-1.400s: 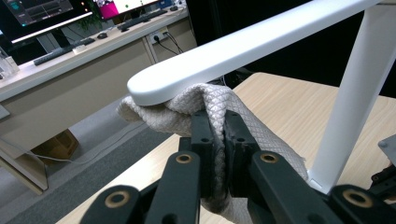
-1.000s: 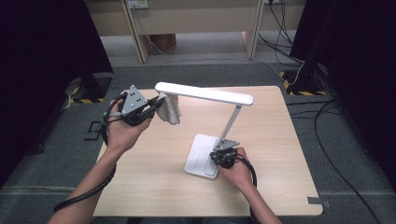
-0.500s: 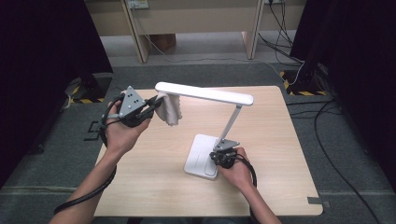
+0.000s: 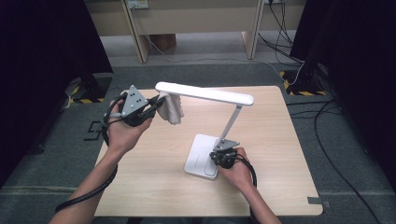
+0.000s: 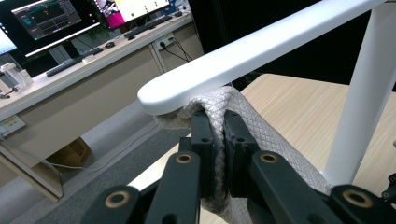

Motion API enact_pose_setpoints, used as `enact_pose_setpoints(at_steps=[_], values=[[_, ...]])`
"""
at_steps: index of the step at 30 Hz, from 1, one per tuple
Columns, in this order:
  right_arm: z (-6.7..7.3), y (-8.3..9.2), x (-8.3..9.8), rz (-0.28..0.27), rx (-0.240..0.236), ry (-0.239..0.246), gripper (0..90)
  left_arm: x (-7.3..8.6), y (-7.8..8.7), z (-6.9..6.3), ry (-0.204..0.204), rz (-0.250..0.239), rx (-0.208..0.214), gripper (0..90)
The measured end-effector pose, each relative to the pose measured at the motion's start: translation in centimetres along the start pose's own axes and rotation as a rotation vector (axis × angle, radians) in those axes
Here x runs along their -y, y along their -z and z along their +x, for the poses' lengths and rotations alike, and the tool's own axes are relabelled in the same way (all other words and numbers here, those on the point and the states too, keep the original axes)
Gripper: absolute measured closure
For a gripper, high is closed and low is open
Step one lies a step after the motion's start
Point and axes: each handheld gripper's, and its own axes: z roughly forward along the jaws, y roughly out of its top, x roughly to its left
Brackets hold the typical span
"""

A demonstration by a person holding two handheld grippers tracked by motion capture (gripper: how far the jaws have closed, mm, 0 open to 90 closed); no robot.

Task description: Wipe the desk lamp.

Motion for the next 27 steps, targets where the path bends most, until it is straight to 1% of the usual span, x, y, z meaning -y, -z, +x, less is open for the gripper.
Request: enact_pose_setpoints(at_steps=[8,27], values=[[0.0,0.0,0.0,-0.001,0.0,0.002,88.1,-0.3,-0.2,-0.3,-0.012,0.001,0.007,84.5],[0.0,0.0,0.1,-0.005,-0.004,-0.001,89.8,-1.0,-0.8,-1.2,-0.024,-0.003,0.032,84.6]])
